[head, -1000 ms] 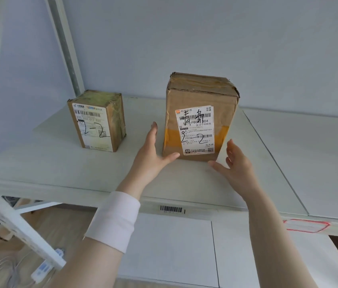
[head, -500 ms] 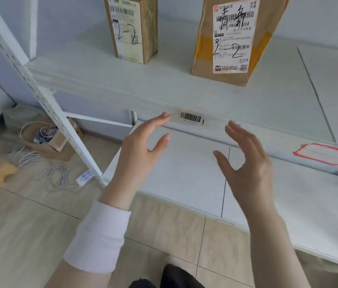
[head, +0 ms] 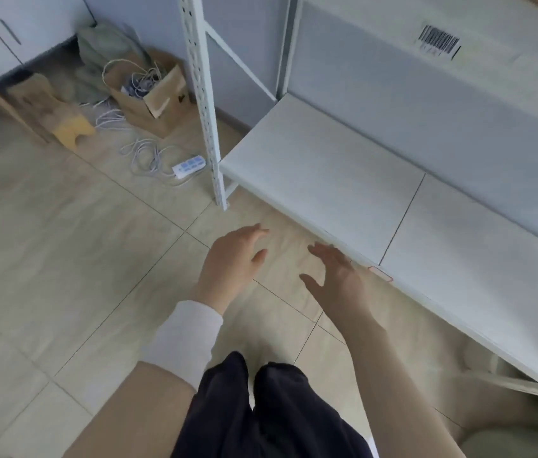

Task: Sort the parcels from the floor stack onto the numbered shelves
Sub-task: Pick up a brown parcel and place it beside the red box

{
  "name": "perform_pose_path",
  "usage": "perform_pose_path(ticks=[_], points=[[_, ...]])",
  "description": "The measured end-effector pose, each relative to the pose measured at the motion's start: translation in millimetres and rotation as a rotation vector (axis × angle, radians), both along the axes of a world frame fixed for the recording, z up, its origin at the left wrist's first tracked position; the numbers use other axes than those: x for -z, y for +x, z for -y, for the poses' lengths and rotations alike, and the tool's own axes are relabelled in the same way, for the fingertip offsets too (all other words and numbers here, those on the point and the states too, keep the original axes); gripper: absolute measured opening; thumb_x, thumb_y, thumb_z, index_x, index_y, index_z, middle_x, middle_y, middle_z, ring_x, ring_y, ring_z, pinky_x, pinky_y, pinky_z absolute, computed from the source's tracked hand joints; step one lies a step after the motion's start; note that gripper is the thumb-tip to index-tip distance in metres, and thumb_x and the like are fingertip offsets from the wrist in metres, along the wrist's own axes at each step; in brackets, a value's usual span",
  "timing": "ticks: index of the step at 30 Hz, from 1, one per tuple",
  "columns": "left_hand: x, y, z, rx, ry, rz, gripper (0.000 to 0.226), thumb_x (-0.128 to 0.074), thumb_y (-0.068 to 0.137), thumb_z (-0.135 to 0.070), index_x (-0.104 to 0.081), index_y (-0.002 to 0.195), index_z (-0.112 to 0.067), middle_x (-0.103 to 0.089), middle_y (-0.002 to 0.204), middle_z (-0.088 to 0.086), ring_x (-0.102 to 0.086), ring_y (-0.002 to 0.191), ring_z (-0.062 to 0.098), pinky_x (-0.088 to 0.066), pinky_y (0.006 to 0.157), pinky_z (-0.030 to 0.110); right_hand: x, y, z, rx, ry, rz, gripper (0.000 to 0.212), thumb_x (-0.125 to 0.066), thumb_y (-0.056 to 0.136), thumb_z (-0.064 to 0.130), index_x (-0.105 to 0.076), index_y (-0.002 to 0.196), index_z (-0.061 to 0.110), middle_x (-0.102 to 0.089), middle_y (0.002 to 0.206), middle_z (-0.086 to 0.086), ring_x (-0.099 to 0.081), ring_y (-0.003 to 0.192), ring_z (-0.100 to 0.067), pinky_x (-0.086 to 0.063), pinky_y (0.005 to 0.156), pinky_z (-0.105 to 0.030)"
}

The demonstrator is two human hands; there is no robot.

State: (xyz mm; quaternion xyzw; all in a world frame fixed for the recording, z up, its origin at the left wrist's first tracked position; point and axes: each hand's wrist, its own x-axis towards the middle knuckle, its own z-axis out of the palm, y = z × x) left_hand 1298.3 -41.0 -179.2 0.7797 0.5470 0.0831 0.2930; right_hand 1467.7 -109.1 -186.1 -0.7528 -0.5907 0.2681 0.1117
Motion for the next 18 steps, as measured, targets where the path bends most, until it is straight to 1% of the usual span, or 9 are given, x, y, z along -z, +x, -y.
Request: perform_pose_path(ticks=[3, 5, 8, 12, 15, 18], points=[[23, -28, 40, -0.101, -0.118, -0.101, 0.041, -0.048, 0.096, -0.024, -0.046, 0.137, -0.023, -0.039, 0.148, -0.011, -0.045, 0.130, 0.013, -0.031, 0.105, 0.028, 17, -26, 26, -0.185, -0.167, 0.047, 0.055, -0.053, 0.094, 0.031, -0.031, 0.145, 0.024, -0.028, 0.153, 0.009, -0.015, 0.145, -0.009, -0.021, 0.113, -0.025], [41, -45, 71, -0.173, -0.198, -0.136, 0.042, -0.046, 0.097, -0.025, -0.044, 0.138, -0.025, -0.038, 0.149, -0.011, -0.041, 0.133, 0.011, -0.028, 0.108, 0.026, 29, -41, 46, -0.293, -0.235, 0.054, 0.056, -0.051, 0.095, 0.032, -0.028, 0.145, 0.024, -0.027, 0.153, 0.009, -0.013, 0.145, -0.010, -0.018, 0.113, -0.025], [64, -65, 123, -0.293, -0.320, -0.129, 0.042, -0.044, 0.097, -0.024, -0.042, 0.139, -0.024, -0.036, 0.149, -0.009, -0.039, 0.134, 0.011, -0.027, 0.108, 0.025, 47, -54, 77, -0.413, -0.323, 0.039, 0.057, -0.052, 0.094, 0.032, -0.028, 0.145, 0.024, -0.029, 0.152, 0.008, -0.020, 0.143, -0.012, -0.021, 0.111, -0.025], [82, -79, 190, -0.415, -0.424, -0.134, 0.042, -0.044, 0.098, -0.024, -0.042, 0.139, -0.023, -0.037, 0.148, -0.007, -0.039, 0.134, 0.014, -0.028, 0.107, 0.026, 66, -64, 109, -0.488, -0.388, 0.018, 0.057, -0.053, 0.093, 0.029, -0.031, 0.145, 0.022, -0.031, 0.150, 0.004, -0.025, 0.141, -0.014, -0.024, 0.111, -0.028], [85, -94, 238, -0.511, -0.463, -0.124, 0.041, -0.044, 0.098, -0.026, -0.042, 0.138, -0.024, -0.038, 0.148, -0.008, -0.040, 0.133, 0.013, -0.029, 0.109, 0.027, 75, -81, 132, -0.564, -0.447, 0.029, 0.055, -0.054, 0.093, 0.027, -0.033, 0.143, 0.021, -0.035, 0.148, 0.002, -0.028, 0.140, -0.016, -0.028, 0.110, -0.029], [83, -113, 277, -0.618, -0.462, -0.126, 0.040, -0.043, 0.098, -0.027, -0.041, 0.138, -0.024, -0.040, 0.146, -0.008, -0.042, 0.131, 0.012, -0.030, 0.106, 0.025, 76, -107, 146, -0.698, -0.468, 0.066, 0.055, -0.053, 0.093, 0.026, -0.033, 0.143, 0.022, -0.036, 0.147, 0.001, -0.032, 0.137, -0.016, -0.028, 0.107, -0.026]])
